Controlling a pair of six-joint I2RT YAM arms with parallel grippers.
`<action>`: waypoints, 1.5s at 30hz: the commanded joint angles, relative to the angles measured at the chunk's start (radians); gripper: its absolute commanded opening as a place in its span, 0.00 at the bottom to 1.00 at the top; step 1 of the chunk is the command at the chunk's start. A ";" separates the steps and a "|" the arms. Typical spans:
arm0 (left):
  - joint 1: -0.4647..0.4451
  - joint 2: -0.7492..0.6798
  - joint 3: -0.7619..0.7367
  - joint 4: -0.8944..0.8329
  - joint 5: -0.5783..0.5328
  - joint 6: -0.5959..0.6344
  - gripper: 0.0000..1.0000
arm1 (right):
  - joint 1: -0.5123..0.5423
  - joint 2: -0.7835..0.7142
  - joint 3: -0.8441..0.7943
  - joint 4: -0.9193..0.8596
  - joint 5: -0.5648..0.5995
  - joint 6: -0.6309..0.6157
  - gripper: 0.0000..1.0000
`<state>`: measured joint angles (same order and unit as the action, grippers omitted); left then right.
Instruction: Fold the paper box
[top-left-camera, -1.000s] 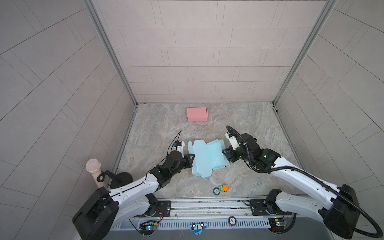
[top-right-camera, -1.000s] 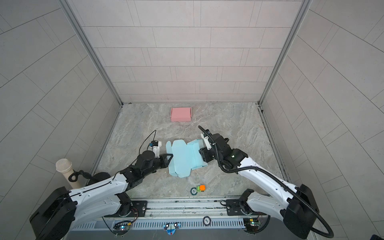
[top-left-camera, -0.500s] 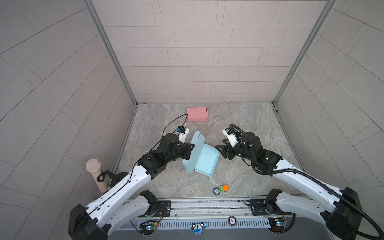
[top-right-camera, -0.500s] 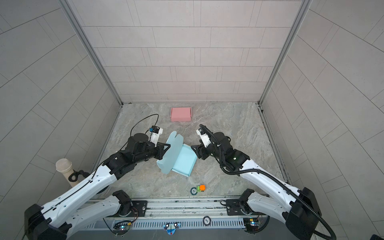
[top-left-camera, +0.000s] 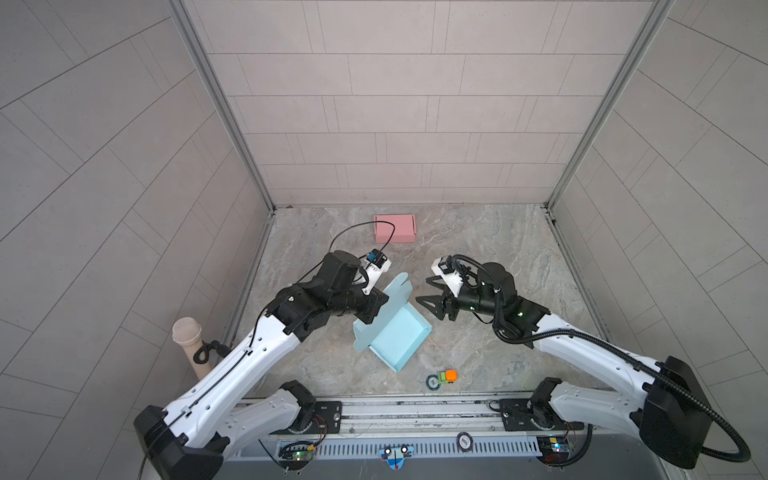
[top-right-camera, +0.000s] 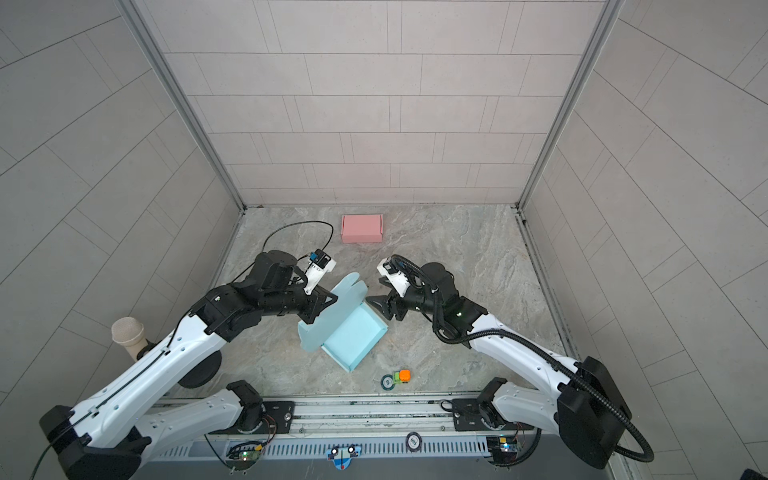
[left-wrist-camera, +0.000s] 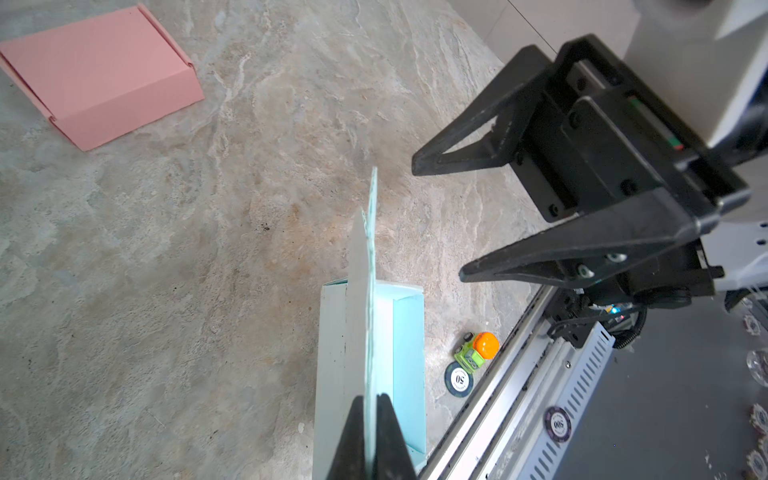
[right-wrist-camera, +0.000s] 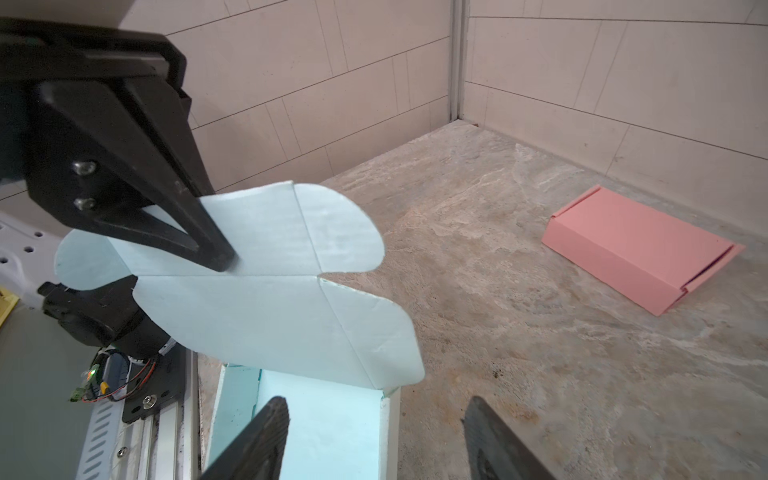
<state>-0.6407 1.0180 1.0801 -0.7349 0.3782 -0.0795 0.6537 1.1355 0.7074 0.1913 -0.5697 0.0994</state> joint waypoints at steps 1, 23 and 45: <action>0.006 -0.017 0.048 -0.061 0.050 0.104 0.01 | -0.002 0.007 0.022 0.040 -0.103 -0.045 0.69; -0.014 -0.002 0.065 -0.081 0.098 0.194 0.00 | 0.037 0.109 0.078 0.036 -0.181 -0.037 0.45; 0.067 -0.003 -0.052 0.073 -0.011 0.031 0.57 | 0.062 0.144 0.081 -0.072 0.057 -0.109 0.00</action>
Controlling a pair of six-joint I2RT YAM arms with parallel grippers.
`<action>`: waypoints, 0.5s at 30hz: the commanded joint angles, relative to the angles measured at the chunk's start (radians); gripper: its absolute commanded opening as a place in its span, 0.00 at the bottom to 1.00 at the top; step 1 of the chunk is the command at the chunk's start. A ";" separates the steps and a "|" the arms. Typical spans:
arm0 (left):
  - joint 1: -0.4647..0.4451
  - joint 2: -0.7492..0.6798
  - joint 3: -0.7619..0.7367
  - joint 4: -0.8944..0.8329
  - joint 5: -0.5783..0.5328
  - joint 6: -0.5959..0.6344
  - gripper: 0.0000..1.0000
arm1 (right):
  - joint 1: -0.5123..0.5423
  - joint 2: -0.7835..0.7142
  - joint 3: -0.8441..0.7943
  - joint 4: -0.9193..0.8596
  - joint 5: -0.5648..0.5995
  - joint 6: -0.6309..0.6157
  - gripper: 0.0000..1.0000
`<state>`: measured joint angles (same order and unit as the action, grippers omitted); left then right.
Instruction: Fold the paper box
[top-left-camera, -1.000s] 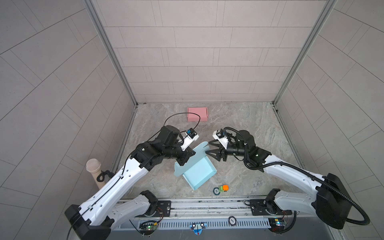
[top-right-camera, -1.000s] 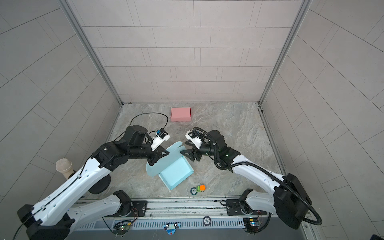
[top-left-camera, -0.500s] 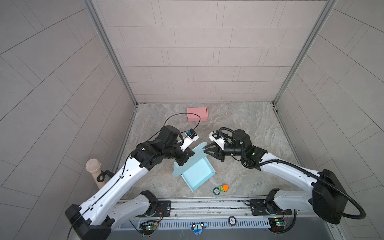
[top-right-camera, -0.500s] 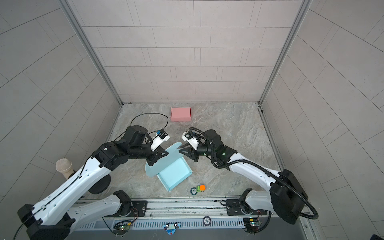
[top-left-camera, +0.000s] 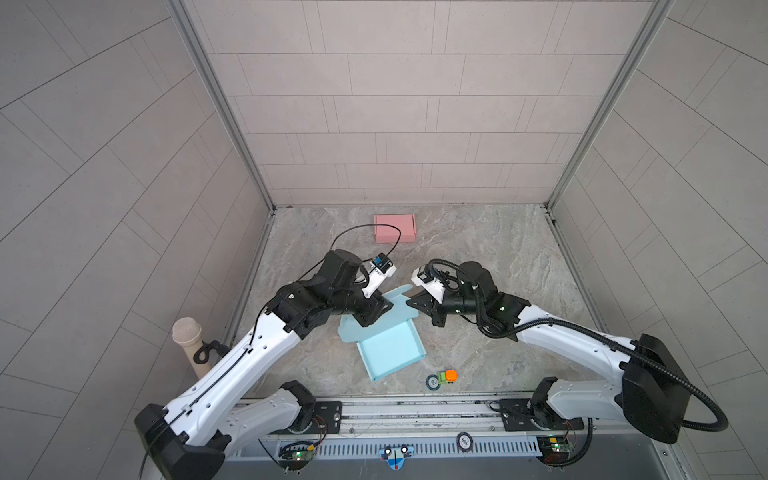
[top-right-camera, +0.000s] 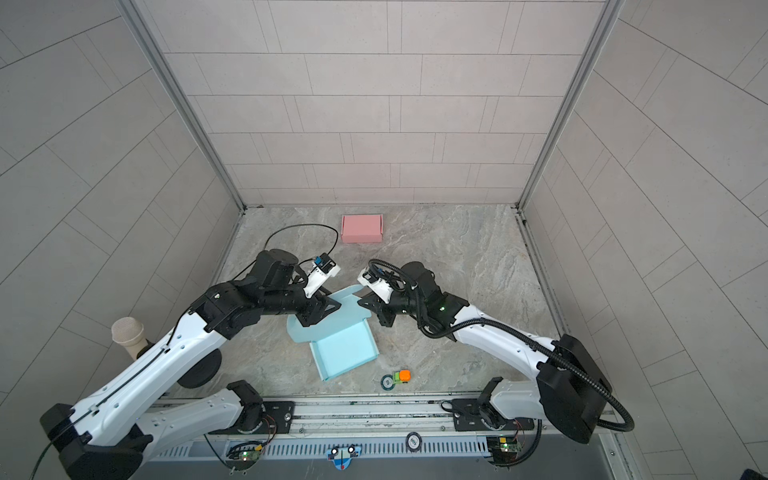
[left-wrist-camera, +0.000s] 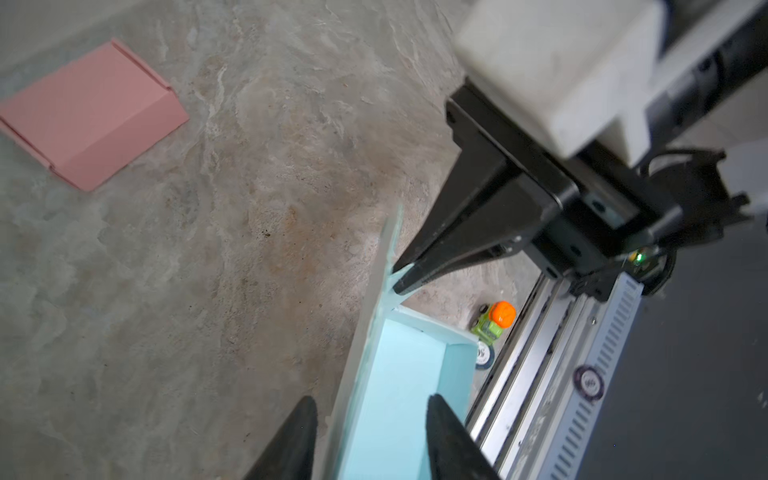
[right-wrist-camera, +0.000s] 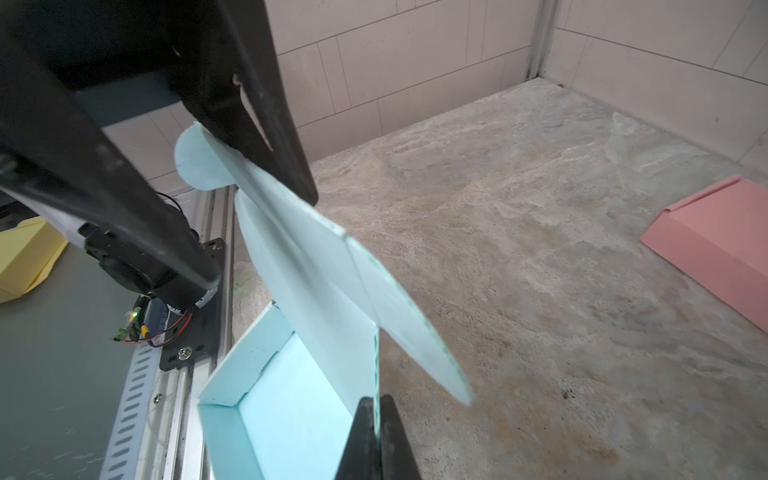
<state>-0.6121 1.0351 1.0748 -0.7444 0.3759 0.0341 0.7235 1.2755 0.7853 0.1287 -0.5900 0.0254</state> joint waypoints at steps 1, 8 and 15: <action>0.048 -0.030 -0.075 0.119 -0.008 -0.115 0.62 | -0.014 0.009 0.003 -0.016 0.088 -0.034 0.00; 0.073 -0.094 -0.278 0.321 -0.126 -0.336 0.92 | -0.099 0.102 0.044 -0.074 0.102 -0.003 0.00; 0.161 -0.112 -0.443 0.499 -0.144 -0.458 0.98 | -0.111 0.168 0.087 -0.126 0.114 -0.007 0.00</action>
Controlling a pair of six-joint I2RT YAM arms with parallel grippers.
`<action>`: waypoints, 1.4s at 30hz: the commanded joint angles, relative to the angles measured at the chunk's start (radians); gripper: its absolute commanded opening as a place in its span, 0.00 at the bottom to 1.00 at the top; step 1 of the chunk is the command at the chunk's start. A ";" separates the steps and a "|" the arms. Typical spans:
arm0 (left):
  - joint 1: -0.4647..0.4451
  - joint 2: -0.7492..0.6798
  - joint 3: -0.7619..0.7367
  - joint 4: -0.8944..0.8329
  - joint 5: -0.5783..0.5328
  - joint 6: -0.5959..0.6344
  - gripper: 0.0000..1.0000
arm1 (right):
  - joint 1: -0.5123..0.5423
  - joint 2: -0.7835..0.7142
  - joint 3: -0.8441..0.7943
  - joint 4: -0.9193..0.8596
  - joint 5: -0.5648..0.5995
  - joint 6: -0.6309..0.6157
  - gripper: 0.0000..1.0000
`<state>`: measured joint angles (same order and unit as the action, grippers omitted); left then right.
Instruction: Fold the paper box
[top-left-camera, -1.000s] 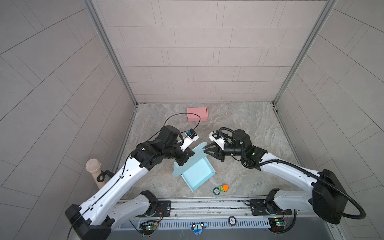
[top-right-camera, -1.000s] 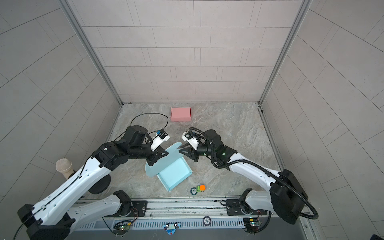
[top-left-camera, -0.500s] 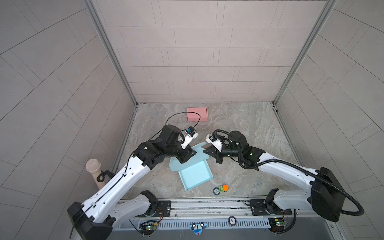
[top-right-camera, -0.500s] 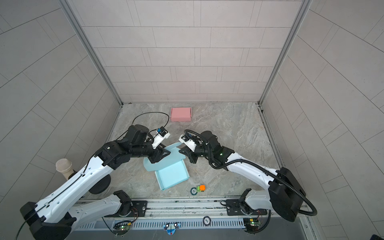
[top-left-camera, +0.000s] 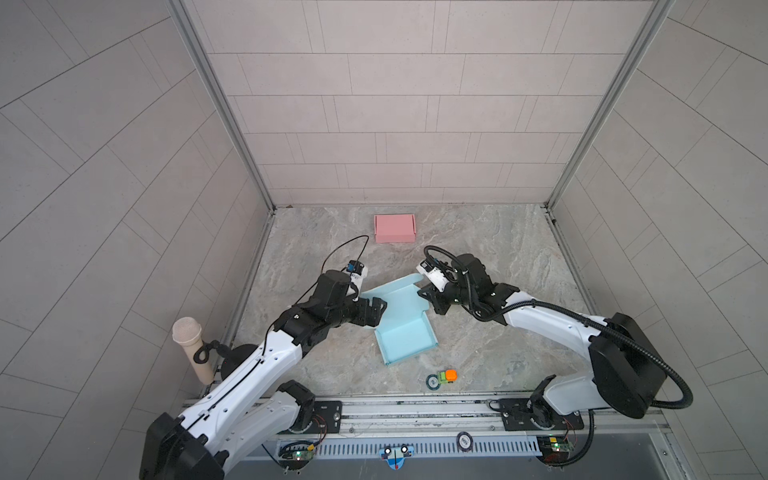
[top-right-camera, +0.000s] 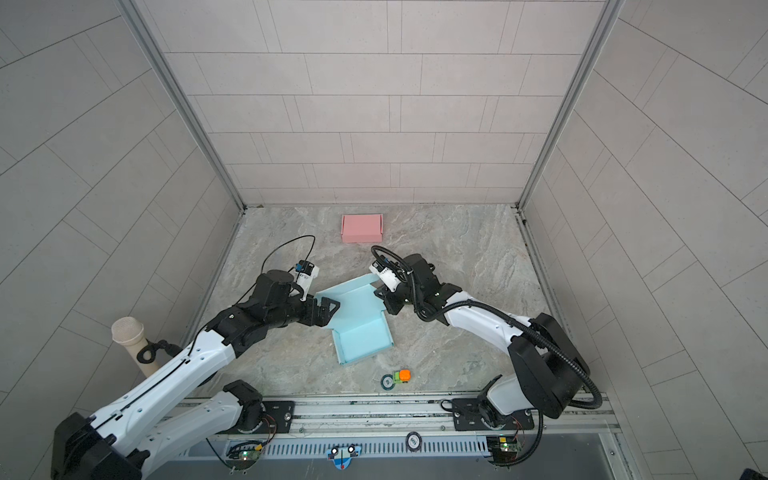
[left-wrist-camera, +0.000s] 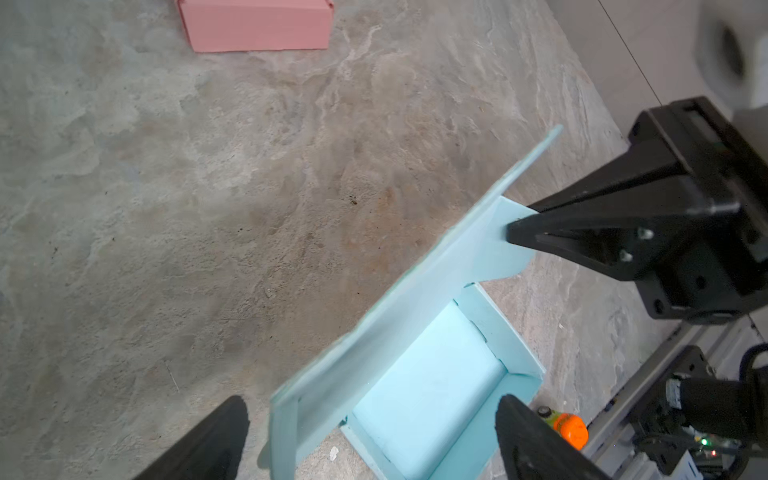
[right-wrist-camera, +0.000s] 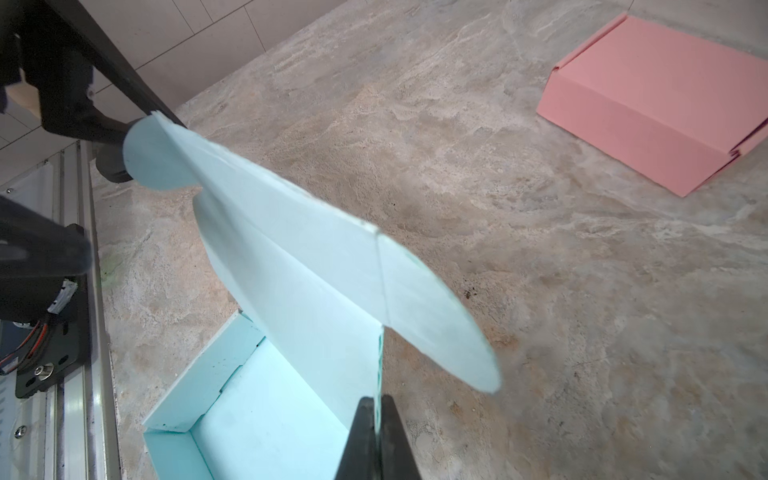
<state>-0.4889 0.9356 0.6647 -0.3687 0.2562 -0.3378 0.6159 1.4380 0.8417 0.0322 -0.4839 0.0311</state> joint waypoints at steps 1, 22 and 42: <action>0.046 -0.013 -0.049 0.145 -0.020 -0.099 0.98 | -0.005 0.004 0.032 -0.035 0.015 -0.013 0.00; 0.048 0.052 -0.180 0.315 0.102 -0.097 0.69 | -0.046 -0.022 0.012 -0.022 0.059 0.033 0.00; 0.049 0.045 -0.166 0.266 0.102 -0.069 0.19 | -0.047 -0.018 0.015 -0.028 0.095 0.036 0.00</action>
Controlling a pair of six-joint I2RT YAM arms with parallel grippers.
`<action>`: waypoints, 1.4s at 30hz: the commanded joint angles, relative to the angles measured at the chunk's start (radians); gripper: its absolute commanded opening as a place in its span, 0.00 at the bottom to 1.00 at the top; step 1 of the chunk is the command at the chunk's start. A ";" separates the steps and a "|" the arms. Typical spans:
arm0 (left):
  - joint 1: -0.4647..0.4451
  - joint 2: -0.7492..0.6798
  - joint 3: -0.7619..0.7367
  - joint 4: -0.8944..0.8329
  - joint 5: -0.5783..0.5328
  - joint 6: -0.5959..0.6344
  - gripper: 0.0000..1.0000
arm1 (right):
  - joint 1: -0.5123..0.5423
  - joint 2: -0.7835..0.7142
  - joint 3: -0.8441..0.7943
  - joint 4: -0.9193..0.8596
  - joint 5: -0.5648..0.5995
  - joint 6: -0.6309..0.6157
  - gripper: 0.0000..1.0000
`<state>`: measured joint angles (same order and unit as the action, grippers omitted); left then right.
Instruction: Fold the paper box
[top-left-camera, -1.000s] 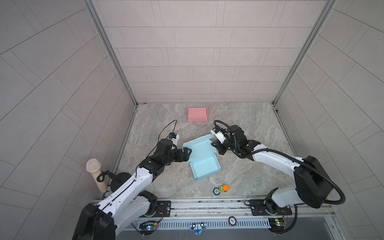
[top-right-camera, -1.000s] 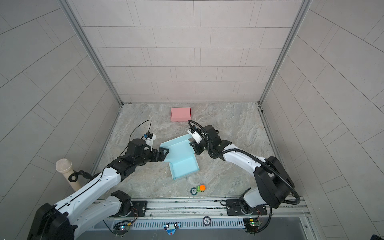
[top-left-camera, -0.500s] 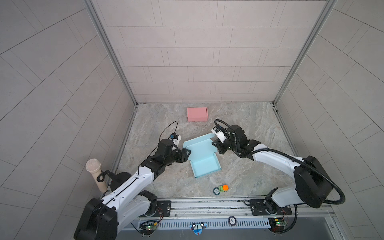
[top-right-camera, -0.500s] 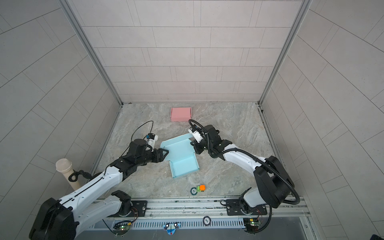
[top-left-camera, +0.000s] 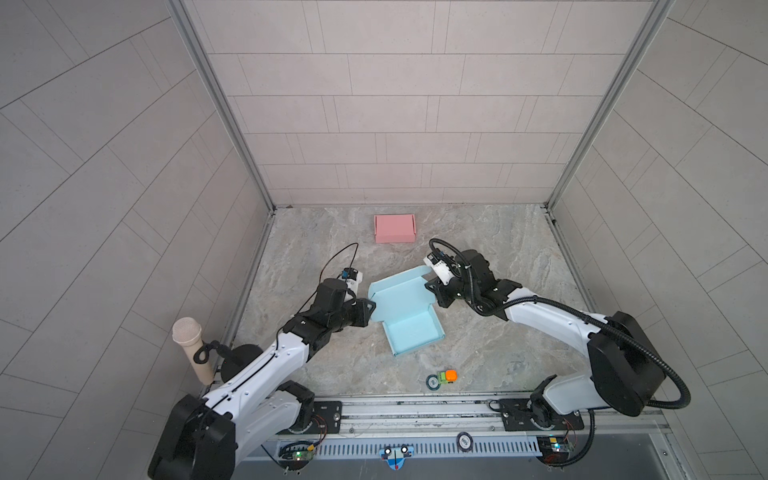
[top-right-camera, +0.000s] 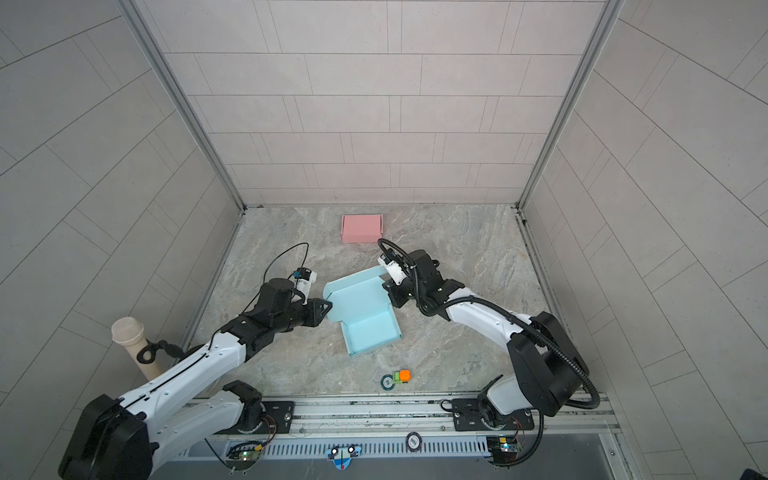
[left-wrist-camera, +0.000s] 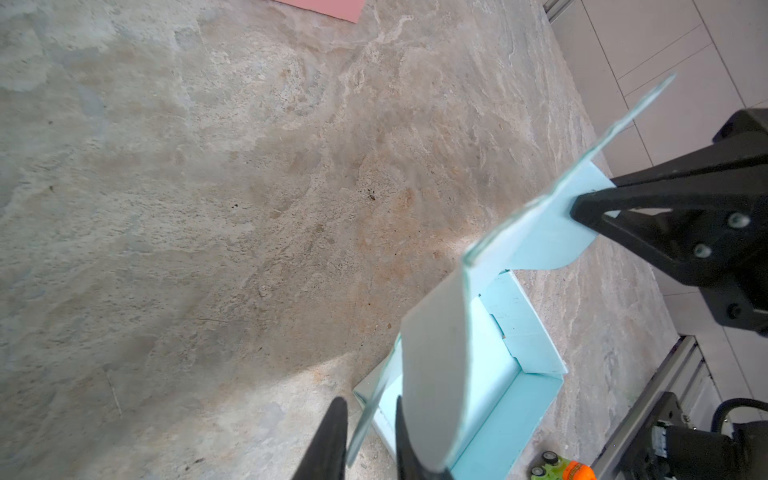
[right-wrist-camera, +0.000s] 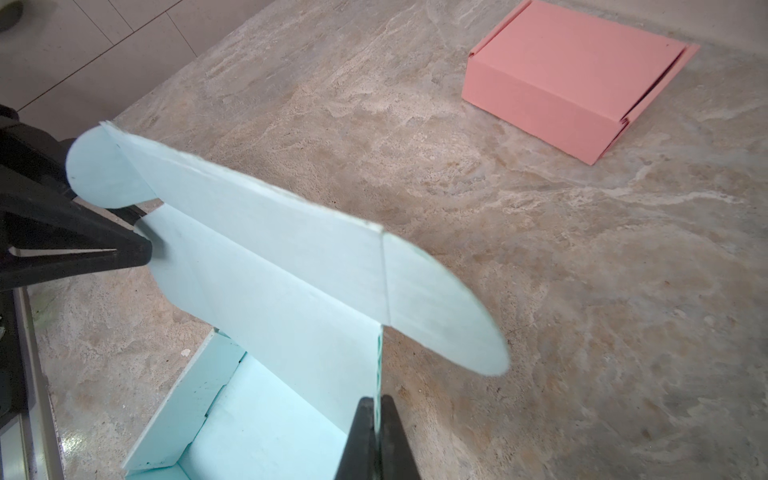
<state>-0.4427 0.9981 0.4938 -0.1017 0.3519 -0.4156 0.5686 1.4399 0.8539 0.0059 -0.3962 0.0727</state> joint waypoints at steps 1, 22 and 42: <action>0.002 -0.019 0.006 -0.003 0.009 0.009 0.17 | 0.001 -0.024 0.002 -0.002 0.011 -0.005 0.00; -0.044 0.010 0.131 -0.023 -0.043 0.027 0.03 | 0.092 -0.074 -0.009 0.035 0.233 -0.007 0.00; -0.151 0.179 0.194 0.176 -0.213 0.103 0.03 | 0.149 0.105 0.133 -0.025 0.529 0.060 0.08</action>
<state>-0.5739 1.1839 0.6968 -0.0605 0.1402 -0.3580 0.6956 1.5291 0.9730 -0.0105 0.1349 0.1211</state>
